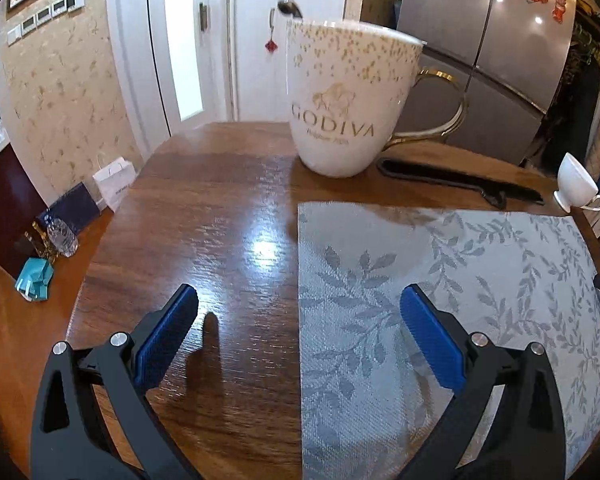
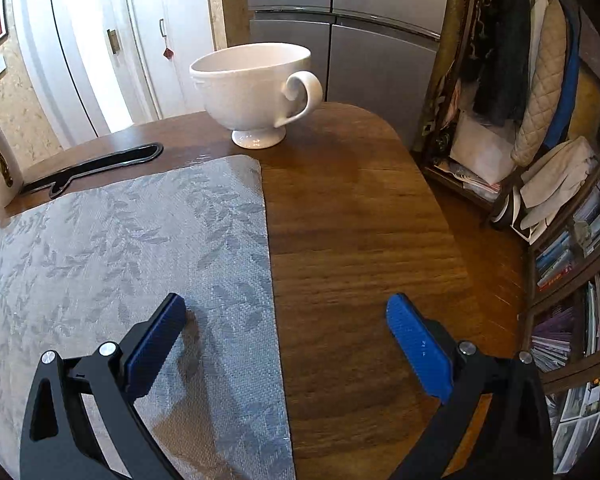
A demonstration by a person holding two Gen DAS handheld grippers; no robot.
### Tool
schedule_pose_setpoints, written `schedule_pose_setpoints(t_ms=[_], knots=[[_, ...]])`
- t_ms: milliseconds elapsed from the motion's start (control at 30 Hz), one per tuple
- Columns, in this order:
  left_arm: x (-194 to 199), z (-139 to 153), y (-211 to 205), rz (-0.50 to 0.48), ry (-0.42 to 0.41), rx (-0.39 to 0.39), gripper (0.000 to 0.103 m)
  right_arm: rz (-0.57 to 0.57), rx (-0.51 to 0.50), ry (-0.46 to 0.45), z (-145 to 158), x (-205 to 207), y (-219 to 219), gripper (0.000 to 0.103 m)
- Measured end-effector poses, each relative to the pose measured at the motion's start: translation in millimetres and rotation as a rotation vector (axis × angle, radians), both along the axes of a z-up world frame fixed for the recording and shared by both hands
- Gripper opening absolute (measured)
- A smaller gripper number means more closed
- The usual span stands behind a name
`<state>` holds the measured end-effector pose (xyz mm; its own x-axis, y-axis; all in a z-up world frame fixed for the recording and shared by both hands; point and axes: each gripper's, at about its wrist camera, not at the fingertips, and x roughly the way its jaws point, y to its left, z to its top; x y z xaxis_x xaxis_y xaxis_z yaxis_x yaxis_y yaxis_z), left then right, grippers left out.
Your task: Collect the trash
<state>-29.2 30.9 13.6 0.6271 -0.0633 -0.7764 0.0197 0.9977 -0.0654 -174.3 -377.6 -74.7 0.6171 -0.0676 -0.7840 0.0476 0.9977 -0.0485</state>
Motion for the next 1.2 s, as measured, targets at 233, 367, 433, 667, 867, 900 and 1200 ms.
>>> schedule_pose_setpoints(t_ms=[233,367,433,667,867,900,1200], knots=[[6.2,-7.9,1.4,0.020,0.046,0.013,0.101,-0.003,-0.007,0.002,-1.1,-2.9,4.3,0.099],[7.7,-10.7,-4.1,0.018,0.060,0.057,0.102,-0.003,-0.008,0.001,-1.4,-3.4,4.7,0.099],[7.9,-11.5,-2.2,0.021,0.061,0.052,0.102,-0.003,-0.008,0.002,-1.8,-3.3,5.6,0.099],[7.8,-11.9,-3.4,0.024,0.062,0.052,0.102,-0.003,-0.007,0.002,-1.8,-3.4,5.6,0.099],[7.9,-11.8,-3.0,0.024,0.062,0.052,0.102,-0.003,-0.008,0.002,-1.7,-3.4,5.7,0.099],[7.9,-11.9,-3.1,0.024,0.062,0.052,0.102,-0.003,-0.008,0.002,-1.7,-3.5,5.6,0.099],[9.2,-12.1,-1.6,0.024,0.062,0.052,0.102,-0.003,-0.008,0.002,-2.1,-3.8,5.8,0.099]])
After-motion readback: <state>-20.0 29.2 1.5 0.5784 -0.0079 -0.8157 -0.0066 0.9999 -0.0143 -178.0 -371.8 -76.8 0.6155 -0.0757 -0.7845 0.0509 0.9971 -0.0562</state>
